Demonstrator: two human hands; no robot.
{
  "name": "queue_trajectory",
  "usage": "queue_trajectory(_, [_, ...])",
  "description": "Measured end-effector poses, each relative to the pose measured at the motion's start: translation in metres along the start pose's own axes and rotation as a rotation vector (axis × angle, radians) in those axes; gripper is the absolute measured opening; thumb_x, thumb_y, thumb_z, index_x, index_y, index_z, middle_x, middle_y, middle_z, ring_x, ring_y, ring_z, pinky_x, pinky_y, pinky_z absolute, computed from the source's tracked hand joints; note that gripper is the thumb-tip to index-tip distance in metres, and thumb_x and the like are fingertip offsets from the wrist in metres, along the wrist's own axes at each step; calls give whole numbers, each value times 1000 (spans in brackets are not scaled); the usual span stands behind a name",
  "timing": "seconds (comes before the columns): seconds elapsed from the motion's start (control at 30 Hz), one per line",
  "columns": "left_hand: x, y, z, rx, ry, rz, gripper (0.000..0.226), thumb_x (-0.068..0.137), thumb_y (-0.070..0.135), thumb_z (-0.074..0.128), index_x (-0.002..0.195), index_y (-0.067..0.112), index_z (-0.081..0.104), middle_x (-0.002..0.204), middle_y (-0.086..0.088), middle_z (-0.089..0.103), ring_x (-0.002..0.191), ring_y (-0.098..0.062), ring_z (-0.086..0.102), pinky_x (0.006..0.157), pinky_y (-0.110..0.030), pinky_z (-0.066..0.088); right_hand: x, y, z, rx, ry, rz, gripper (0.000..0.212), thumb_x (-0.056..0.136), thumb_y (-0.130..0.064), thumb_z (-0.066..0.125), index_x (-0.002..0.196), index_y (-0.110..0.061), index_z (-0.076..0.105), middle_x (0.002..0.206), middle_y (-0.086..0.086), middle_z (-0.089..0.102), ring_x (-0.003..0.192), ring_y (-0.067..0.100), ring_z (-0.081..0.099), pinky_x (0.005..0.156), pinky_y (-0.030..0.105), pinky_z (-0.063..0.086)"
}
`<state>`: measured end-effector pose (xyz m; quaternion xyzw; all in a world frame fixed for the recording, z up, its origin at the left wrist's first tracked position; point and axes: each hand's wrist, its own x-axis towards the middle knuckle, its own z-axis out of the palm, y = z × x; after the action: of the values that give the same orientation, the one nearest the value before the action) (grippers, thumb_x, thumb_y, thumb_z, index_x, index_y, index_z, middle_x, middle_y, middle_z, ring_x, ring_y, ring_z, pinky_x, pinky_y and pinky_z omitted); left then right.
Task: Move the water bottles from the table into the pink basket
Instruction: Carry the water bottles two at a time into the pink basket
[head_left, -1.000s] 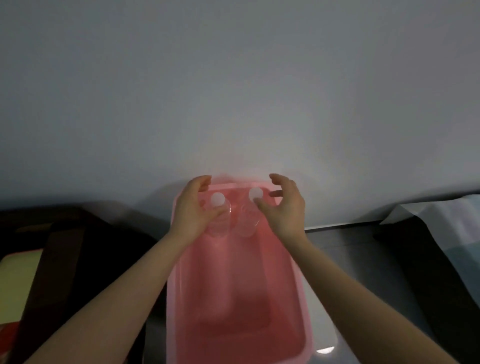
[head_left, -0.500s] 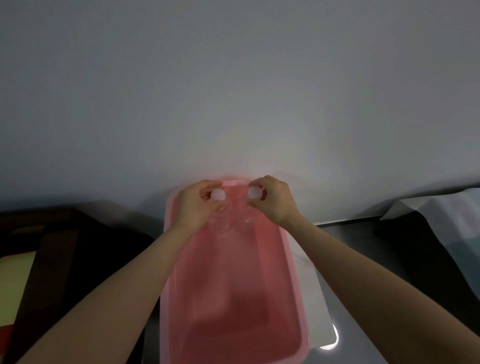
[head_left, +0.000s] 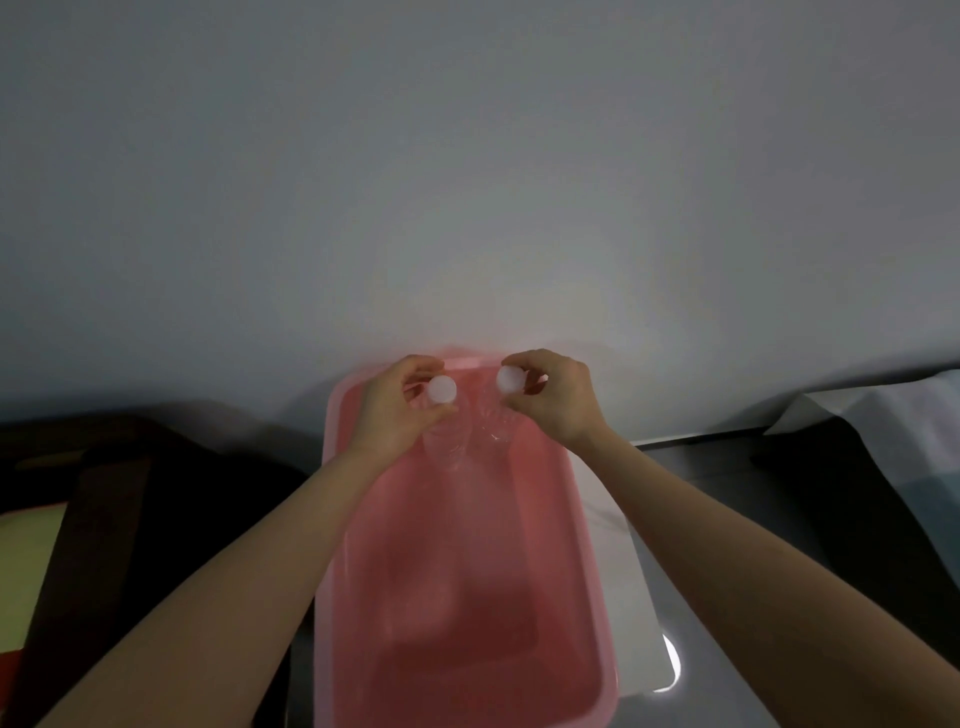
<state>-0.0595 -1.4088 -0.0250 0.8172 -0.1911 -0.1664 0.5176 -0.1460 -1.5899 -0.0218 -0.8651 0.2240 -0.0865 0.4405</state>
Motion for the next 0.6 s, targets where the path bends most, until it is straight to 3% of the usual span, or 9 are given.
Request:
queue_trajectory(0.2, [-2,-4,-2,10,5,-14,42,69,5,83,108,8,67,104,-3,69,91,-4,62,79,1,42,4,-5,1,-92,-96,-47,36,69,-4,73,104,-13,72,93,-1,65,81,19,58,79,37,53])
queue_trajectory(0.37, [-8,4,-12,36,12,-30,49,65,10,87,109,13,66,105,2,69,96,-7,64,89,-10,46,1,-16,-5,-192,-164,-38,60,72,-9,73,130,-12,59,118,6,63,106,25,54,90,34,47])
queue_trajectory(0.5, [-35,22,-59,1,157,-38,41,74,4,80,110,14,64,109,-3,69,100,-12,63,87,-8,45,-12,-47,-21,-165,-35,-119,51,81,-15,69,131,-14,57,126,1,60,113,22,52,90,28,42])
queue_trajectory(0.6, [-79,36,-116,3,341,-76,38,82,1,71,118,10,62,113,-3,66,109,-16,61,94,-20,44,-25,-88,-25,-144,8,-245,42,86,-21,67,127,-17,59,127,-2,60,119,19,49,90,21,34])
